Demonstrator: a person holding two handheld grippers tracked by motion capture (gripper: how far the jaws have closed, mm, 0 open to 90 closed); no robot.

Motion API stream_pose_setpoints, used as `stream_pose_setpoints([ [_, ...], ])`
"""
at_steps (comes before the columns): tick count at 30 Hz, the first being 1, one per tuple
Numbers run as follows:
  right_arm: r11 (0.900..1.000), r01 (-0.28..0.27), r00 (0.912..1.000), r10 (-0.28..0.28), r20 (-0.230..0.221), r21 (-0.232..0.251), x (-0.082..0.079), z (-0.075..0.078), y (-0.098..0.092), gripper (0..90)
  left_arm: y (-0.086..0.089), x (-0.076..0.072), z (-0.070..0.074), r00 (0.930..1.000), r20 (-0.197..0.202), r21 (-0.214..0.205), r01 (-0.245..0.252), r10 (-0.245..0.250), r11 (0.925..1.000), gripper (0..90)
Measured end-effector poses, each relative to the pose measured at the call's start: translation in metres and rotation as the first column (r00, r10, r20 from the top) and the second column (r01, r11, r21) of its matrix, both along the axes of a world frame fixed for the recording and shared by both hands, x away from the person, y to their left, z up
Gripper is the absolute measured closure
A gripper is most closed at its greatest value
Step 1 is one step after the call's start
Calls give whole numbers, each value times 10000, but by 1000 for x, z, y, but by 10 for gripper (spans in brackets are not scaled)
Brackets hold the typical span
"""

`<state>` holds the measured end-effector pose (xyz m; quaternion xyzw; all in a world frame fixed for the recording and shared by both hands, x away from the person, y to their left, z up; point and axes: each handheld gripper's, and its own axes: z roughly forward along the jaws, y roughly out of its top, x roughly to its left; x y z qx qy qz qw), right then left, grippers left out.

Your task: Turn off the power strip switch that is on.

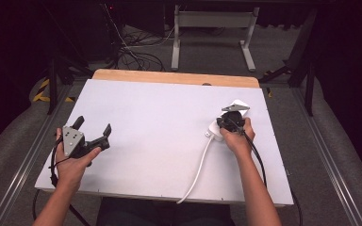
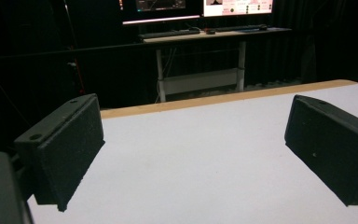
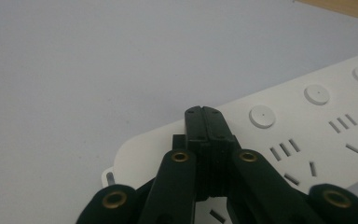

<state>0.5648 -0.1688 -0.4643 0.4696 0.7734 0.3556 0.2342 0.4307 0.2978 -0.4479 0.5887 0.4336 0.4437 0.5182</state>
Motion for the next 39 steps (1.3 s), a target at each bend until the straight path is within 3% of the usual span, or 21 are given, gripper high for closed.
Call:
stream_pose_setpoints([
  [11,9999,20,10000,-21,-83,-114,5,1,7,900,2,-2,1,10000,-5,-166,-15,15,9999,50],
  [13,9972,44,10000,-41,49,-748,4,3,13,900,2,-2,1,10000,22,-178,-9,10,9998,51],
  [15,9968,68,10000,-64,52,-794,4,3,14,900,2,-3,1,10000,0,-167,-7,7,9999,51],
  [18,9993,185,9998,-185,-20,-339,4,2,10,900,3,-3,1,10000,-22,-178,-12,12,9998,51],
  [28,9998,165,9998,-164,-89,64,5,1,6,900,4,-4,1,10000,5,-220,-84,85,9997,52],
  [30,9989,201,9998,-198,-82,420,4,-1,3,900,5,-3,0,10000,-6,-235,-77,77,9997,52],
  [38,9990,208,9996,-200,-202,406,6,0,3,900,5,-3,1,9999,10,-307,-124,125,9995,52],
  [39,9997,227,9996,-227,-186,38,6,2,7,900,5,-3,2,9999,18,-337,-145,146,9993,52],
])
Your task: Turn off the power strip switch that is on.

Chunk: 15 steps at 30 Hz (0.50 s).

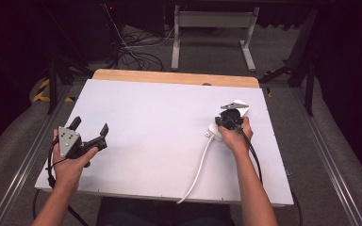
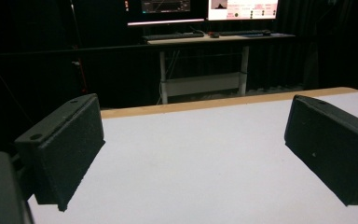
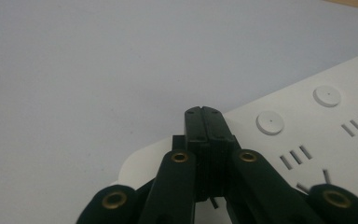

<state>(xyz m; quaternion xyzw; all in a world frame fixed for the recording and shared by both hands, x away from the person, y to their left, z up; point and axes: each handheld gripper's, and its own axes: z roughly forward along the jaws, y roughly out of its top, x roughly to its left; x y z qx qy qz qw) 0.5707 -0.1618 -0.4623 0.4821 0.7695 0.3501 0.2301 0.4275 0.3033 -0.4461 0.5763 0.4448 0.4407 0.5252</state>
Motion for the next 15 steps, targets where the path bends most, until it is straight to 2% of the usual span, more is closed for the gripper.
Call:
stream_pose_setpoints([
  [4,9998,21,10000,-23,-68,-181,0,2,2,900,2,0,0,10000,1,-73,-59,59,10000,52],
  [6,9998,165,9998,-164,-95,119,1,4,1,900,3,0,0,10000,-11,-154,-68,68,9999,52],
  [8,9997,193,9996,-190,-194,128,2,6,-1,900,4,0,0,10000,-10,-141,-76,76,9999,52],
  [10,9989,194,9998,-196,36,435,1,9,-5,900,5,1,0,10000,1,-140,-54,54,9999,53],
  [12,9988,30,9990,-52,450,496,-3,18,-10,900,7,1,0,9999,-20,-160,-117,116,9998,53],
  [15,9979,24,9980,-65,626,641,-7,26,-14,900,7,1,0,9999,-16,-143,-165,165,9998,53],
])
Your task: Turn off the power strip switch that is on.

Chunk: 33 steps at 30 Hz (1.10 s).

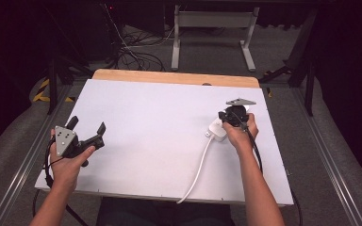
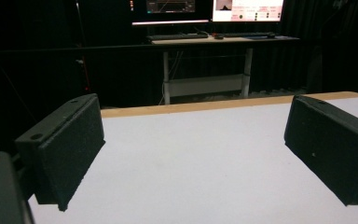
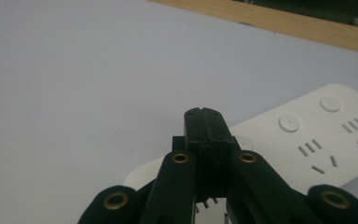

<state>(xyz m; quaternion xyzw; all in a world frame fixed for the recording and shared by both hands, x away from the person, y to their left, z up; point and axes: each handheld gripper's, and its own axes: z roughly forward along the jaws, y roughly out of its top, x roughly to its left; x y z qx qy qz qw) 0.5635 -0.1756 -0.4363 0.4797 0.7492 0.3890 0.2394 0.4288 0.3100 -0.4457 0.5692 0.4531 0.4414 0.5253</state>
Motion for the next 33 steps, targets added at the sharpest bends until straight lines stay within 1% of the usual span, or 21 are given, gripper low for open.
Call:
stream_pose_setpoints([
  [1,10000,-70,9999,70,90,40,-3,3,-3,900,-1,0,0,10000,16,9,29,-29,10000,53],
  [2,9998,-162,9995,160,289,80,-11,10,-9,900,-1,-1,0,10000,26,49,54,-54,10000,53],
  [3,9998,-162,9995,160,289,80,-11,10,-9,900,-1,-2,1,10000,49,88,70,-70,9999,53],
  [4,9993,-143,9984,124,550,355,-23,13,-17,900,-2,-2,1,9999,59,47,101,-102,9999,53],
  [5,9986,-180,9969,141,773,502,-28,14,-21,900,-2,-2,1,9999,61,-32,162,-162,9999,53],
  [6,9986,-180,9969,141,773,502,-28,14,-21,900,-2,-1,1,9998,45,-13,188,-188,9998,53],
  [8,9946,-113,9906,-29,1365,1035,-42,14,-29,900,-3,0,1,9998,-2,26,205,-205,9998,53],
  [9,9895,-115,9859,-128,1670,1439,-49,13,-33,900,-4,0,1,9998,0,2,196,-196,9998,53],
  [10,9858,-107,9802,-228,1968,1676,-56,10,-37,900,-5,0,1,9998,6,4,193,-193,9998,53],
  [14,9730,-25,9561,-654,2857,2310,-83,-4,-52,900,-6,1,1,9998,31,33,203,-203,9998,53],
  [16,9687,-10,9446,-806,3181,2483,-92,-3,-56,900,-6,3,1,9998,-5,-37,209,-209,9998,53],
  [17,9646,-61,9331,-893,3482,2636,-97,1,-57,900,-7,3,0,9997,-13,-40,225,-225,9997,53],
  [18,9640,-188,9226,-855,3763,2652,-102,4,-57,900,-6,3,0,9997,-28,-46,247,-247,9997,53],
  [20,9720,-378,9085,-632,4131,2317,-112,8,-56,900,-6,4,0,9996,-37,-27,277,-277,9996,53],
  [21,9696,-446,9035,-636,4238,2406,-116,8,-57,900,-6,4,0,9996,-47,-7,280,-280,9996,53],
  [23,9647,-418,9015,-758,4261,2599,-121,8,-59,900,-6,4,0,9996,-54,-21,261,-261,9997,53],
  [26,9655,-499,8913,-725,4475,2556,-130,10,-59,900,-7,3,0,9996,-12,-12,272,-272,9996,53],
  [28,9700,-555,8809,-640,4689,2368,-138,8,-61,900,-7,3,0,9996,-9,12,269,-269,9996,54],
  [30,9655,-558,8739,-759,4801,2543,-145,7,-63,900,-7,5,-1,9996,-48,13,272,-272,9996,54],
  [32,9665,-612,8633,-740,4992,2491,-146,8,-63,900,-7,5,-1,9997,-62,22,241,-241,9997,54],
  [33,9658,-589,8611,-787,5023,2524,-146,8,-63,900,-7,5,0,9997,-63,-1,244,-244,9997,54],
])
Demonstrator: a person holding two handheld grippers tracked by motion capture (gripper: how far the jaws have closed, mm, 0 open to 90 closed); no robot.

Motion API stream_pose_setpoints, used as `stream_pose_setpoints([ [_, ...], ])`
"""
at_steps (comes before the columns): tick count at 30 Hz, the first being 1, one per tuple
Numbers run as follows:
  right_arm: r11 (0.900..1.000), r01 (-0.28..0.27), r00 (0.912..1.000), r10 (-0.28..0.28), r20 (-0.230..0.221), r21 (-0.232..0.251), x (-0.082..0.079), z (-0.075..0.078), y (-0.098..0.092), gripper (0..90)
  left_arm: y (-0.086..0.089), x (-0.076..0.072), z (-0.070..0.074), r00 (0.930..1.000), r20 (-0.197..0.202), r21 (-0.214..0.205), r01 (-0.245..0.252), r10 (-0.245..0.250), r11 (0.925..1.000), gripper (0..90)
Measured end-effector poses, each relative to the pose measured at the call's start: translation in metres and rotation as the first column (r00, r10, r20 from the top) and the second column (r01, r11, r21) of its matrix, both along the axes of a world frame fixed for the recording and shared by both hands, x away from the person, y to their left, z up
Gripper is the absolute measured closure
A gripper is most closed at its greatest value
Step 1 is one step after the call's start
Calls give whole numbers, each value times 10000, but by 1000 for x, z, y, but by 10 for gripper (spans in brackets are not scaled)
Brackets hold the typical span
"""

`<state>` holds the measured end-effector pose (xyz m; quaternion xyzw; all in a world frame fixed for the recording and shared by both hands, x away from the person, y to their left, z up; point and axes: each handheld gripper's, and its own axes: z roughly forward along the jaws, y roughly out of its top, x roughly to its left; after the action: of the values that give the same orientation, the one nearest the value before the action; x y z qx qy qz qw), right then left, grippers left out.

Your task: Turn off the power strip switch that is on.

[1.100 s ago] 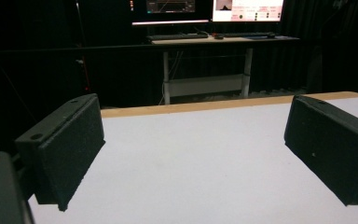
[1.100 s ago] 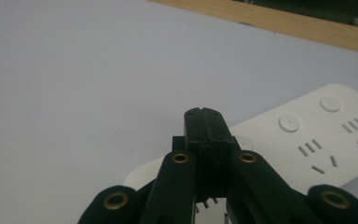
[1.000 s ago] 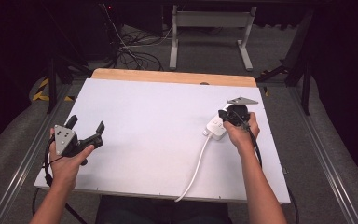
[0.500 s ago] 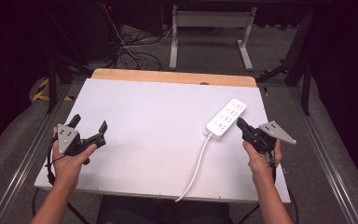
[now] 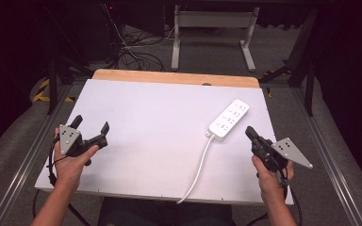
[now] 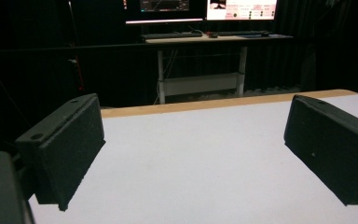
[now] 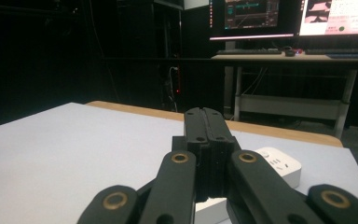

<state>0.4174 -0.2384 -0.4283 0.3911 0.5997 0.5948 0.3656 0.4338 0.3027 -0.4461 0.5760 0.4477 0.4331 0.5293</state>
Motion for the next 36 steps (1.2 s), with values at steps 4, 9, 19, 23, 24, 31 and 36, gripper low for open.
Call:
stream_pose_setpoints([
  [4,9998,25,10000,-26,-42,-190,1,-3,-1,900,-2,1,0,10000,36,-6,36,-36,10000,55],
  [9,9998,194,9997,-195,-160,-83,3,-7,-7,900,-3,4,0,10000,-23,-96,78,-79,9999,55],
  [19,9989,449,9989,-451,-94,-150,3,-11,-12,735,-6,5,-1,9998,-38,-4,195,-195,9998,56],
  [23,9962,872,9960,-870,-210,63,2,-10,-11,505,-5,4,0,9998,-29,-44,192,-192,9998,56],
  [24,9951,978,9950,-975,-206,137,3,-11,-10,450,-6,4,0,9998,-18,-44,191,-191,9998,56],
  [31,9883,1489,9873,-1504,-519,-326,11,-18,-8,73,-5,4,0,9998,-12,-24,202,-202,9998,54],
  [36,9892,1419,9890,-1432,-374,-360,11,-17,-6,44,-4,3,-1,9999,-11,0,171,-171,9999,54],
])
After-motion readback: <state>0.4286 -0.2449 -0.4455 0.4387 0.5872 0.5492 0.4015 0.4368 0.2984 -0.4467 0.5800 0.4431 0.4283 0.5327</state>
